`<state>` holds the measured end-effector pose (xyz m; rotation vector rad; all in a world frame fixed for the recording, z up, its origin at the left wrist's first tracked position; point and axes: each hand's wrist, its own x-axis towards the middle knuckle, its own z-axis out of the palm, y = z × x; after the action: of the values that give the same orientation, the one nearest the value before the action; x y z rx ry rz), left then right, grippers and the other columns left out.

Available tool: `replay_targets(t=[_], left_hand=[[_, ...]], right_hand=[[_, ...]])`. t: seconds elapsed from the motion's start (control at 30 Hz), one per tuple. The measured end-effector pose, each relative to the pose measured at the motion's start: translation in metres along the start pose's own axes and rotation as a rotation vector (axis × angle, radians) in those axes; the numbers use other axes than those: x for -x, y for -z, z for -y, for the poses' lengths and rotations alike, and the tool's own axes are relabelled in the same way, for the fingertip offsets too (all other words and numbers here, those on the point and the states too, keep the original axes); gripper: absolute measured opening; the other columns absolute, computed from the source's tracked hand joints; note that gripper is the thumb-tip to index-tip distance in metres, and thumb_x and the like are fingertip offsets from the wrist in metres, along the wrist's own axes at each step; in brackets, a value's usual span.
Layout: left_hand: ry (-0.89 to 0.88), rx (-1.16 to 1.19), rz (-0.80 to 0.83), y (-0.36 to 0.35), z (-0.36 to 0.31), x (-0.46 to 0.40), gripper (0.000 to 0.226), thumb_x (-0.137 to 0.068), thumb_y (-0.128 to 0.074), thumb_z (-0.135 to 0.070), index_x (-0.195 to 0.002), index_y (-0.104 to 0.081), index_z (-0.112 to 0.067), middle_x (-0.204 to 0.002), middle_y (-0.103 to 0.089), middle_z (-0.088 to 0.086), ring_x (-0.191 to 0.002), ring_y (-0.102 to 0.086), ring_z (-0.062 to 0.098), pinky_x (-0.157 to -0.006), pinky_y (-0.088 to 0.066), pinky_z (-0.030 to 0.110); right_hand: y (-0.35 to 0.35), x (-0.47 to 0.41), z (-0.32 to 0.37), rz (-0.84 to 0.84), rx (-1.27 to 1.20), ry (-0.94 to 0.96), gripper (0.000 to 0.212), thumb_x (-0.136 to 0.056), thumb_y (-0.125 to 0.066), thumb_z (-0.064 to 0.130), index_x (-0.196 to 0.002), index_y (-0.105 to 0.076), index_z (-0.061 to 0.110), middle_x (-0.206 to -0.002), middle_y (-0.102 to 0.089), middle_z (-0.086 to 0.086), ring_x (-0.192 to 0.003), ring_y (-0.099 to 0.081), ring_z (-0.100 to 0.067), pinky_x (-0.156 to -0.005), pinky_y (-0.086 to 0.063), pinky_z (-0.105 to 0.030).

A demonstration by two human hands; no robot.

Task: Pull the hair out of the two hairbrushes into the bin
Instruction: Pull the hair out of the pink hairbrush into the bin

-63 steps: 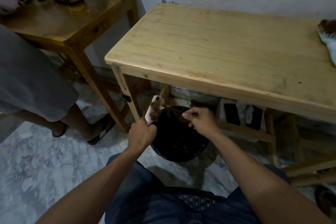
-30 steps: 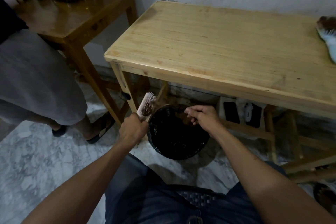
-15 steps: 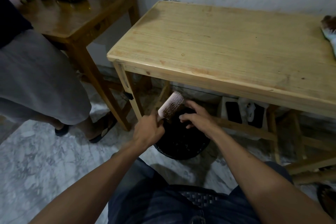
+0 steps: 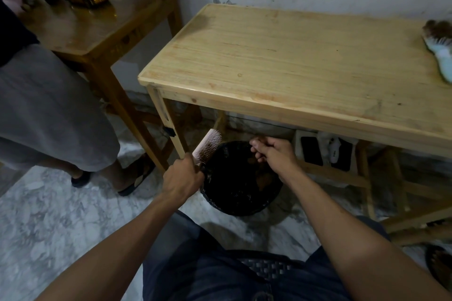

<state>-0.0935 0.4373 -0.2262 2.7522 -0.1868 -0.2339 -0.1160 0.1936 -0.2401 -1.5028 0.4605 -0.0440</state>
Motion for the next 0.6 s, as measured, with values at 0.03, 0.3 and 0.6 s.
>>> replay_targets(t=[0.03, 0.3, 0.6], left_hand=[[0.013, 0.003, 0.005, -0.001, 0.002, -0.001, 0.036, -0.088, -0.059, -0.024, -0.12, -0.054, -0.008, -0.1, -0.069, 0.011, -0.078, -0.067, 0.029, -0.067, -0.06, 0.042], [-0.01, 0.122, 0.011, -0.006, -0.005, -0.001, 0.026, -0.085, -0.057, -0.024, -0.107, -0.057, -0.01, -0.089, -0.068, 0.009, -0.071, -0.066, 0.028, -0.062, -0.058, 0.042], [-0.1, 0.268, 0.063, -0.015, -0.026, 0.001, 0.024, -0.093, -0.061, -0.023, -0.113, -0.06, -0.009, -0.092, -0.07, 0.009, -0.072, -0.066, 0.021, -0.061, -0.055, 0.036]], right_hand=[[0.001, -0.001, -0.001, -0.027, -0.017, 0.004, 0.014, -0.093, -0.068, 0.012, -0.084, -0.076, 0.019, -0.071, -0.071, 0.002, -0.056, -0.057, -0.005, -0.053, -0.048, -0.018], [-0.008, 0.002, -0.001, 0.112, 0.291, -0.138, 0.057, -0.092, -0.068, 0.014, -0.144, -0.046, 0.018, -0.126, -0.049, 0.007, -0.08, -0.067, -0.012, -0.056, -0.054, -0.022], [-0.034, 0.012, -0.002, 0.221, 0.252, -0.047, 0.01, -0.09, -0.072, 0.027, -0.083, -0.075, 0.02, -0.078, -0.074, 0.002, -0.067, -0.064, -0.009, -0.057, -0.05, -0.02]])
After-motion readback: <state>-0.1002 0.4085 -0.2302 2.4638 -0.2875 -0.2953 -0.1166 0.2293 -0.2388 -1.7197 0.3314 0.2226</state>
